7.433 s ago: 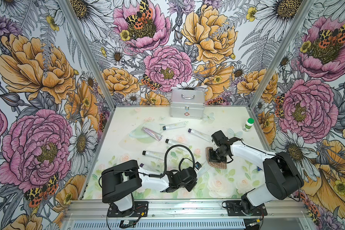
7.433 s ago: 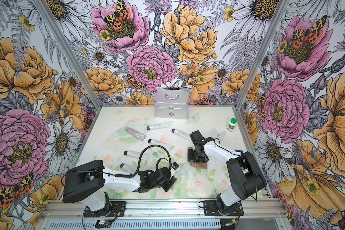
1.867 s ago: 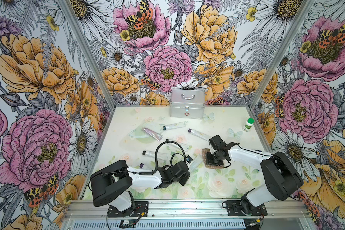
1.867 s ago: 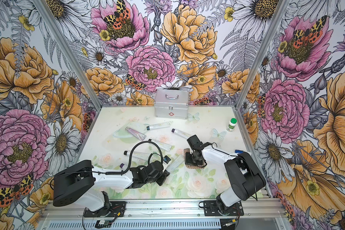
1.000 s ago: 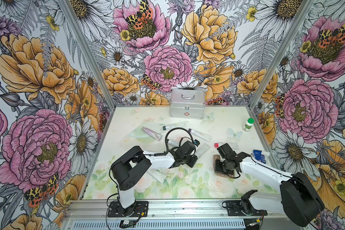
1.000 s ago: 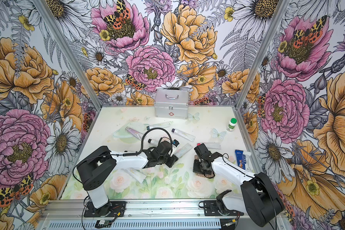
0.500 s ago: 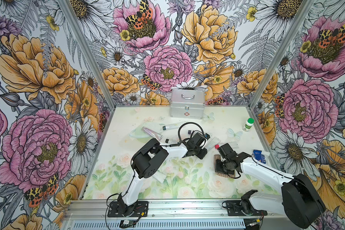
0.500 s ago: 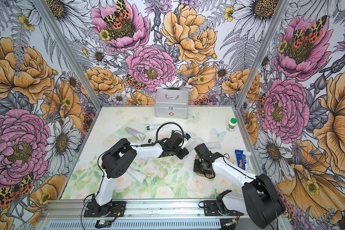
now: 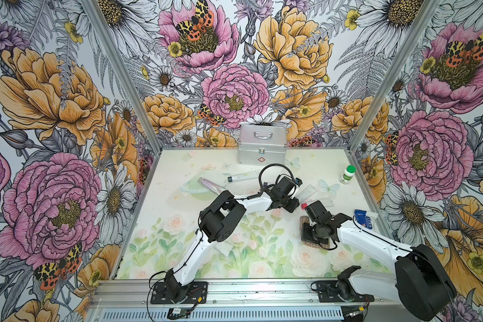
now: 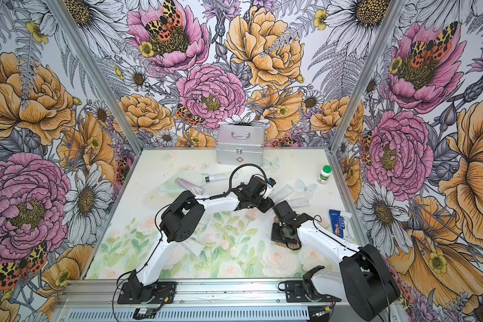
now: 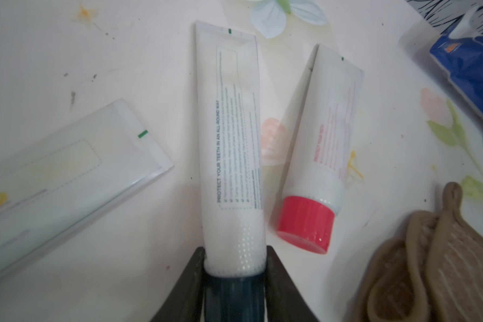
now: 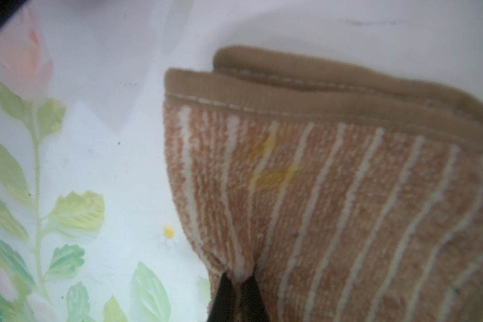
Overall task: Wipe the surface of the toothpaste tube
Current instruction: Move the toothpaste to the center of the board.
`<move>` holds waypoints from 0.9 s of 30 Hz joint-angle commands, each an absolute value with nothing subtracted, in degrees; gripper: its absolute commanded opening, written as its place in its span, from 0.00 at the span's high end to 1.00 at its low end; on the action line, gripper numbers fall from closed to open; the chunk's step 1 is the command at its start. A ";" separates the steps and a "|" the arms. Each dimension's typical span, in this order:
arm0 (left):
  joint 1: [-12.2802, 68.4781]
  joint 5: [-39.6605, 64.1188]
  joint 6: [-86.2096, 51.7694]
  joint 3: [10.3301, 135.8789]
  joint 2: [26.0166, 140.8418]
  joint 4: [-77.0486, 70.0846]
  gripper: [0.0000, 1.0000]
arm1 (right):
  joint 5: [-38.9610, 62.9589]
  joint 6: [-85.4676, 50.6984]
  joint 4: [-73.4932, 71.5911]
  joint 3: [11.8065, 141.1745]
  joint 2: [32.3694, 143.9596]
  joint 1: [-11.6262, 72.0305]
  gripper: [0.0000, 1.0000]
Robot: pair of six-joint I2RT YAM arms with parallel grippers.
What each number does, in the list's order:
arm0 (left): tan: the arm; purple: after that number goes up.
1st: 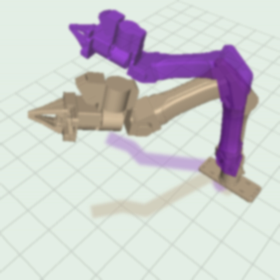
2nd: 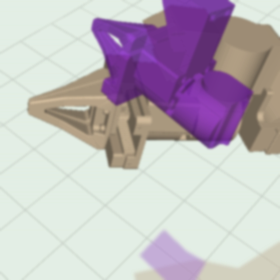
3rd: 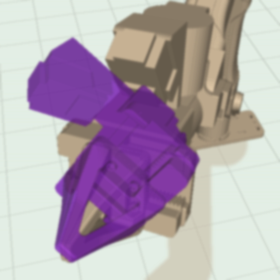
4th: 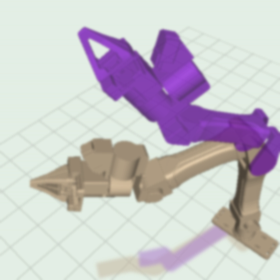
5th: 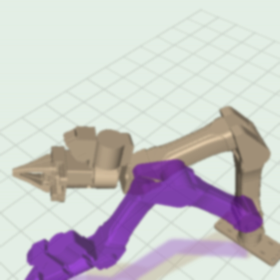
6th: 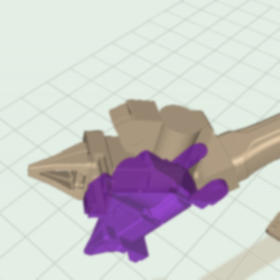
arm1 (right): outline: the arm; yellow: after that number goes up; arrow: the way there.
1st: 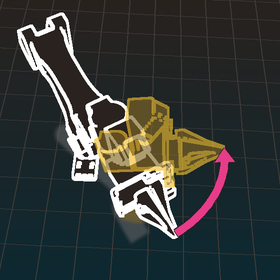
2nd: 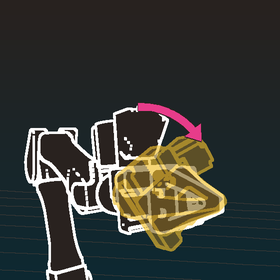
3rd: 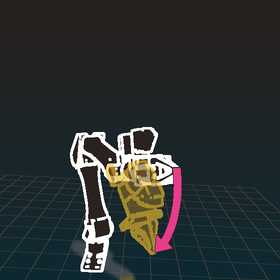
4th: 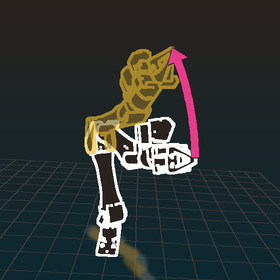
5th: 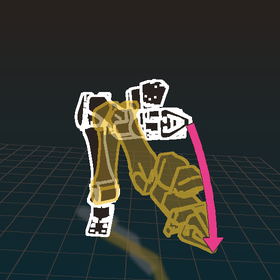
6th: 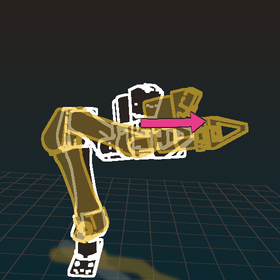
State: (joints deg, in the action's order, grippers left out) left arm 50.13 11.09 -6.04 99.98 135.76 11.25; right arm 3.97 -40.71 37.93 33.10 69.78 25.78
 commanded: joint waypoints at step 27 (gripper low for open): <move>37.81 11.15 -7.05 86.10 117.13 12.27 0.10 | 2.56 -40.51 36.67 33.79 70.08 25.96 1.00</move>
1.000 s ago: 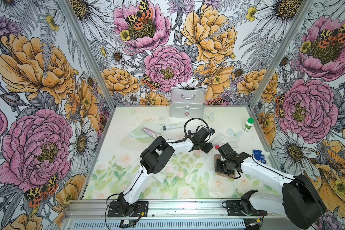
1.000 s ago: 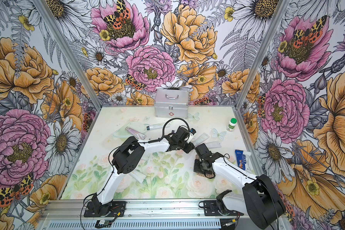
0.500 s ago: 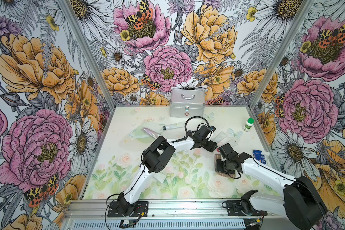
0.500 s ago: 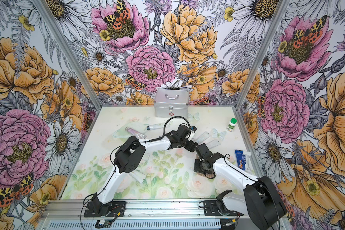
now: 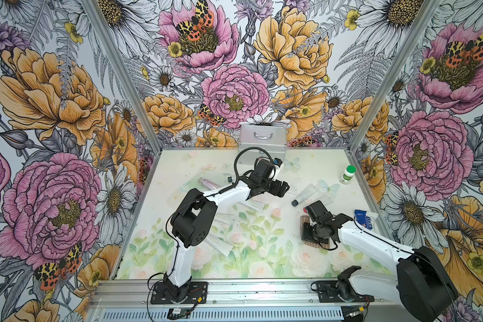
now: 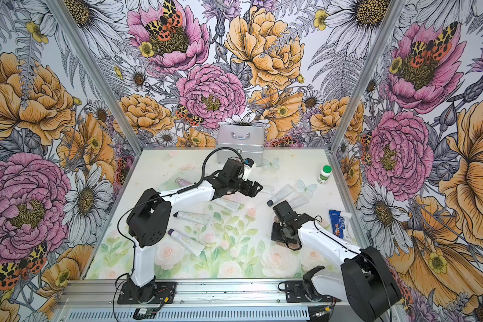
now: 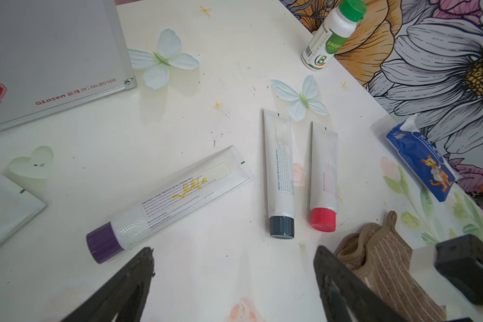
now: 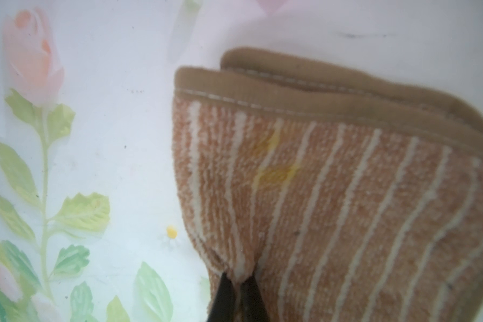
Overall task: Wipe the surface of the toothpaste tube
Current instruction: Move the toothpaste to the center of the board.
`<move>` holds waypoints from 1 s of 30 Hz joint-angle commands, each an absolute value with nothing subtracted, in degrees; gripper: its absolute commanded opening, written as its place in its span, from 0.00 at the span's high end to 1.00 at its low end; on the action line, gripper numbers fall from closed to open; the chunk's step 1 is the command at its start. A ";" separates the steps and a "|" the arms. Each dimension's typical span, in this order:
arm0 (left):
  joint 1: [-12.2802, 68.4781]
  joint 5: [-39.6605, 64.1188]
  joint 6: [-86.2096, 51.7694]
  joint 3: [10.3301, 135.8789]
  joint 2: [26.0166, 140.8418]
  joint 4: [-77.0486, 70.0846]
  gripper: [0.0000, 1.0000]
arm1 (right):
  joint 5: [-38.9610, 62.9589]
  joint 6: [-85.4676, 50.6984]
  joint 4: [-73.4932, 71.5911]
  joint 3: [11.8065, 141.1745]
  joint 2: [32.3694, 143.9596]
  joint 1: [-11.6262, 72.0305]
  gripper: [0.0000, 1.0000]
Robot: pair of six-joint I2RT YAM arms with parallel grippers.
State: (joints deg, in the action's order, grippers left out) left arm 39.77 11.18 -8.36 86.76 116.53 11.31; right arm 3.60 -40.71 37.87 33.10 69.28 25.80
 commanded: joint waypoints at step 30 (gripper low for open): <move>31.40 26.17 -9.15 98.40 133.22 12.22 0.09 | 1.94 -39.78 36.54 32.78 69.70 25.86 1.00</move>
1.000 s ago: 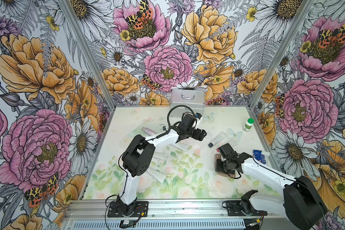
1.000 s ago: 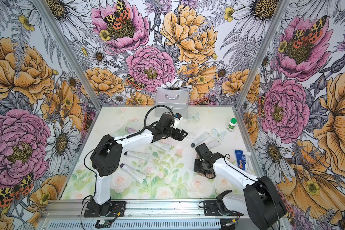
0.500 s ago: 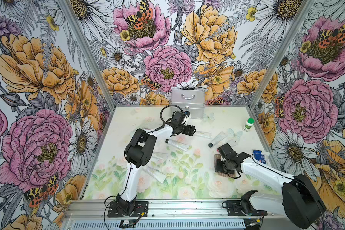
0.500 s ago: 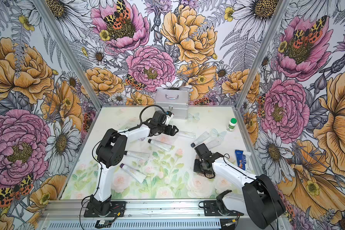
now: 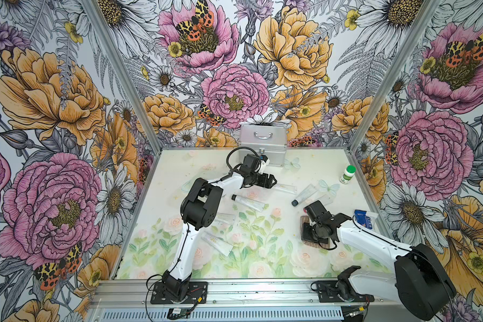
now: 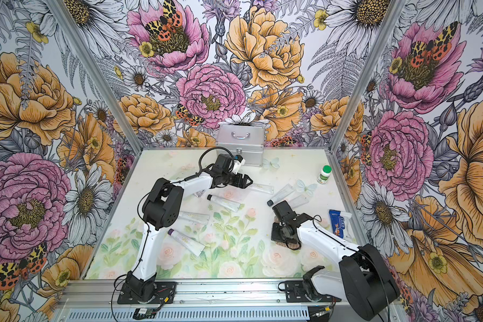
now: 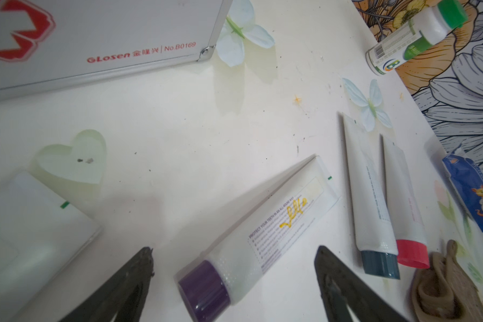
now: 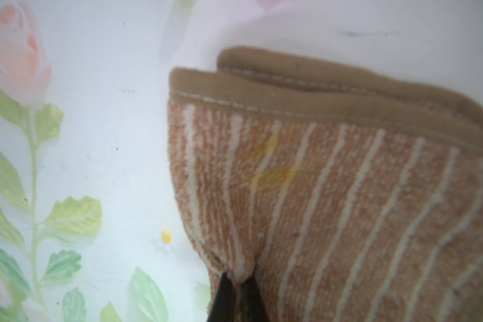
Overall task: Wipe the surface of the toothpaste tube
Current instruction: Move the toothpaste to the center of the board.
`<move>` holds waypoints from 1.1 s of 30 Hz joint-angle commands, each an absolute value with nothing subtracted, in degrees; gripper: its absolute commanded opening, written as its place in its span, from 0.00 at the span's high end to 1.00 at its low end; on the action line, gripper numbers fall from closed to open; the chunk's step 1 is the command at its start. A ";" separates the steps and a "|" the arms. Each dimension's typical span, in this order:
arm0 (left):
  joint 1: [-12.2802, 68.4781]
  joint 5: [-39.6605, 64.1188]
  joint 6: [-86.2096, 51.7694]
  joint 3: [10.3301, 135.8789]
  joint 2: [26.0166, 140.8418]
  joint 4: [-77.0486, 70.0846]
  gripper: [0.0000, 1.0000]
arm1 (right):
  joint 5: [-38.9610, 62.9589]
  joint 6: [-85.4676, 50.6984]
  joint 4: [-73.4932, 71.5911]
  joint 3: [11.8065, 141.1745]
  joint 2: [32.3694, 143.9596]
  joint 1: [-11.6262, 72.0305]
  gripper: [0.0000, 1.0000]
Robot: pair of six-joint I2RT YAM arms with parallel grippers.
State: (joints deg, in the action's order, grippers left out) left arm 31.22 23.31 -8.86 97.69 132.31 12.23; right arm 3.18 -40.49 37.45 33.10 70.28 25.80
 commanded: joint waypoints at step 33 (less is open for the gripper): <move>40.88 6.45 -3.42 80.10 121.38 10.47 0.39 | 2.41 -39.70 36.21 32.78 69.14 26.16 1.00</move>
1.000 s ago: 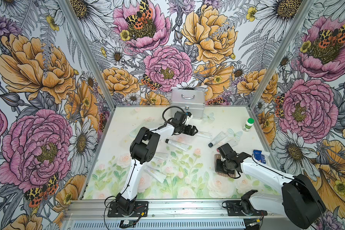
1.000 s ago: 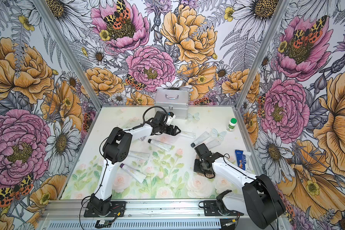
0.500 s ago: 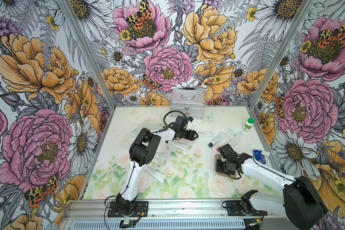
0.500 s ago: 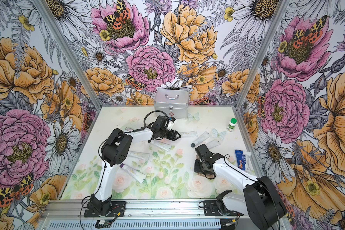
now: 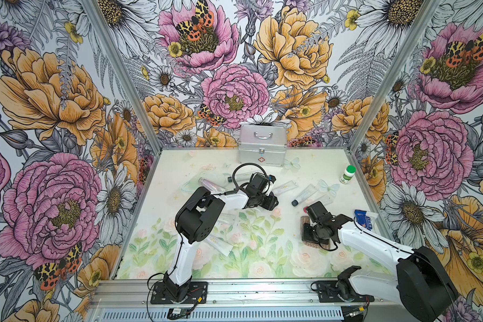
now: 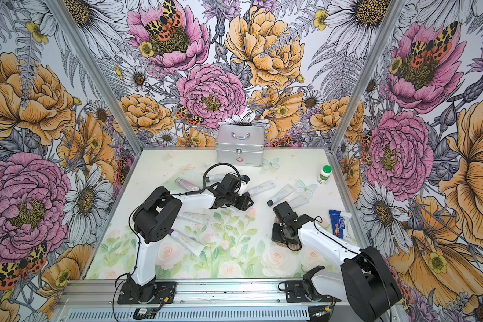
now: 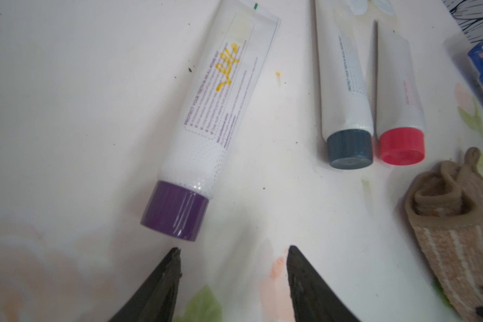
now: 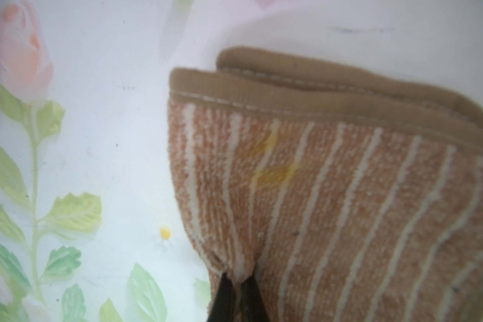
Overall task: Wipe the surface of the toothpaste tube
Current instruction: Move the toothpaste to the center of the board.
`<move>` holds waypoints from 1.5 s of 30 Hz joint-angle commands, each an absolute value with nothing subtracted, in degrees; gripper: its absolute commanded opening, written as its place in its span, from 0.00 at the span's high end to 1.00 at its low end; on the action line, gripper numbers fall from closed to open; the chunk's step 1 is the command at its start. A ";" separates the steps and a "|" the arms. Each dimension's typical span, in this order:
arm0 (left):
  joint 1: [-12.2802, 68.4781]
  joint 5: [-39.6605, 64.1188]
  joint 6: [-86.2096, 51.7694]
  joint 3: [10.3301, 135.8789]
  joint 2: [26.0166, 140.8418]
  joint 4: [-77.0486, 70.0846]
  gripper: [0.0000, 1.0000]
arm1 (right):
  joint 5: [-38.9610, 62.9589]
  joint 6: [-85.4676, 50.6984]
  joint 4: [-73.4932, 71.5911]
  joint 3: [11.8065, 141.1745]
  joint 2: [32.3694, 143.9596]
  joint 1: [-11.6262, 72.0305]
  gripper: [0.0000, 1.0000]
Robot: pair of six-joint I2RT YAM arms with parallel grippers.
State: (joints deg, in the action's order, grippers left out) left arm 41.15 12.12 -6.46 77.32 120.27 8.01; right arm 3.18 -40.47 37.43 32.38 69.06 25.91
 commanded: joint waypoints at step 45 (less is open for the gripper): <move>41.30 11.56 1.05 90.56 128.95 16.88 0.56 | 2.07 -39.72 35.07 31.41 70.53 26.15 1.00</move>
State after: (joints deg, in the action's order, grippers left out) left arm 41.67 11.86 0.43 90.74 128.14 16.23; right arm 3.18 -40.47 36.34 32.03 70.22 25.91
